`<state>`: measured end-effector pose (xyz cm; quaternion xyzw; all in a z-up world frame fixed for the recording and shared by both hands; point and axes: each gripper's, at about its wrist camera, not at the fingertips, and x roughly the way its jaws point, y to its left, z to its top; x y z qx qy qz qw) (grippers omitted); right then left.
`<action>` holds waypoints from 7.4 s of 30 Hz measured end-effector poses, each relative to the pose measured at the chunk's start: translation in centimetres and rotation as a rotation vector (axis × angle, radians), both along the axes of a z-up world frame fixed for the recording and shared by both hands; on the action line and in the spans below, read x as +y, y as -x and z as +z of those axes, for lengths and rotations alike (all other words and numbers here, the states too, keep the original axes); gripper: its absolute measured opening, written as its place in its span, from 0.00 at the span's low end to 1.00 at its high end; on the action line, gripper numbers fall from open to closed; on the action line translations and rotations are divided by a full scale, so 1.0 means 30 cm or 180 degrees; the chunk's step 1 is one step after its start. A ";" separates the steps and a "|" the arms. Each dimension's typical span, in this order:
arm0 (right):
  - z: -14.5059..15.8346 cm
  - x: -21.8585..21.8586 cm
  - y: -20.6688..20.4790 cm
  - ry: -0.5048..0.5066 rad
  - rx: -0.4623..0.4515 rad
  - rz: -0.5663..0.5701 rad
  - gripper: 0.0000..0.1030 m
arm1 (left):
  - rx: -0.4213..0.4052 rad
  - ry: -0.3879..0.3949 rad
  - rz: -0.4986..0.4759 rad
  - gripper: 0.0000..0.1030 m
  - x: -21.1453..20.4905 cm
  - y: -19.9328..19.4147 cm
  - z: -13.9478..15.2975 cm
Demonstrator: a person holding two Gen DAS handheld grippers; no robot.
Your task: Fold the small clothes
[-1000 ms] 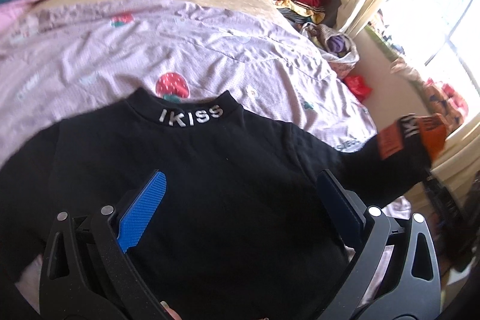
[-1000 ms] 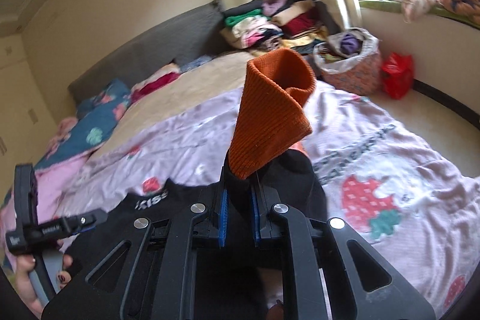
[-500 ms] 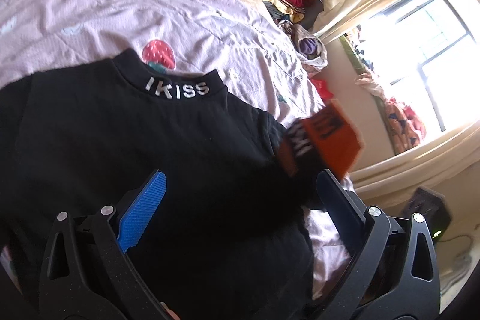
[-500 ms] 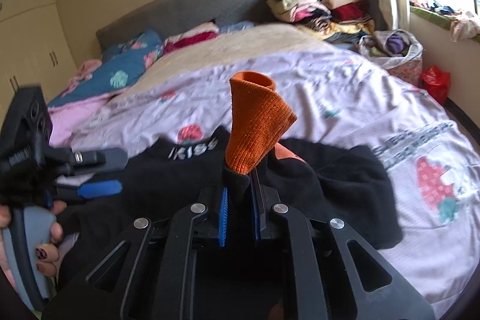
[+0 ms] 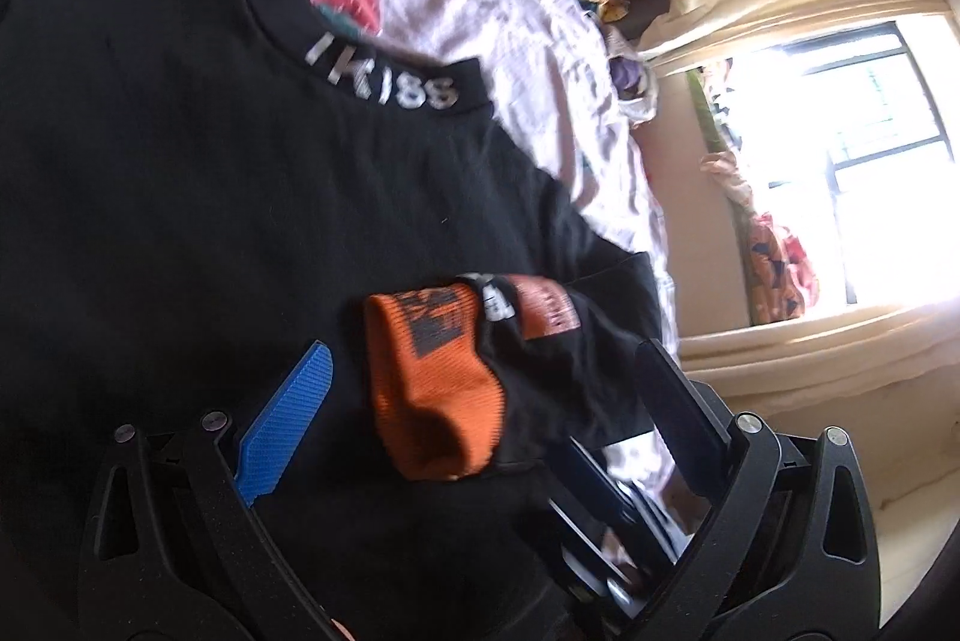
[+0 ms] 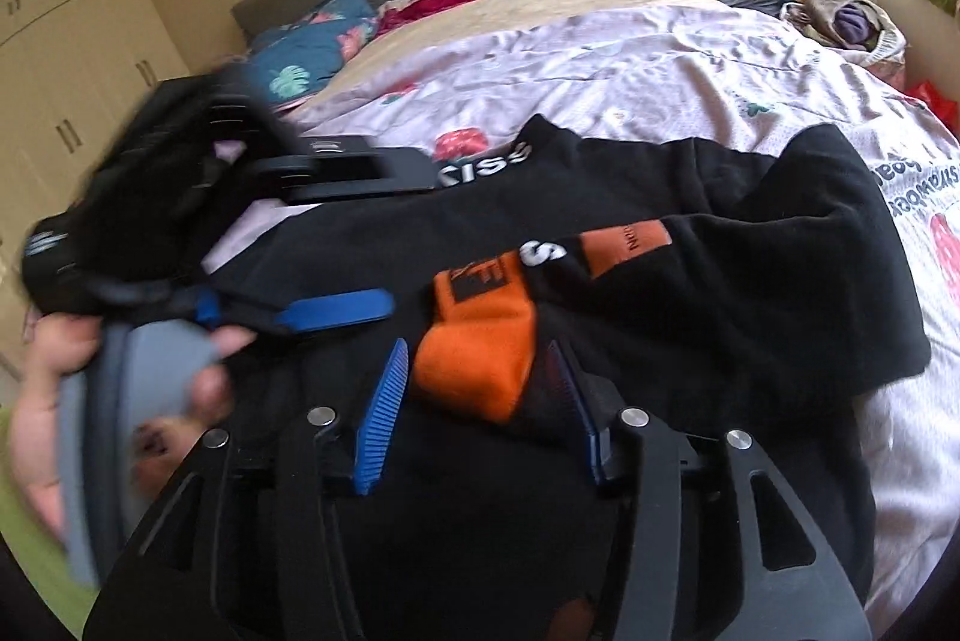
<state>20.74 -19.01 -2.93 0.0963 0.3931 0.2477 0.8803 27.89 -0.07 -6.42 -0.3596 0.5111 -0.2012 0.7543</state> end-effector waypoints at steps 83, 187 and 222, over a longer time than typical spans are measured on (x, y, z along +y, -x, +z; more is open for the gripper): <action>0.128 0.067 0.086 0.0630 -0.0229 -0.0037 0.95 | -0.0449 -0.1929 0.0616 0.90 0.302 0.375 0.140; 0.164 -0.141 0.184 0.0140 -0.0129 -0.0757 0.96 | -0.1692 -0.1052 0.1284 0.07 0.320 0.319 0.565; 0.022 -0.260 0.068 0.0065 0.0346 -0.1205 0.96 | -0.1114 -0.0964 0.0013 0.63 0.012 0.201 0.169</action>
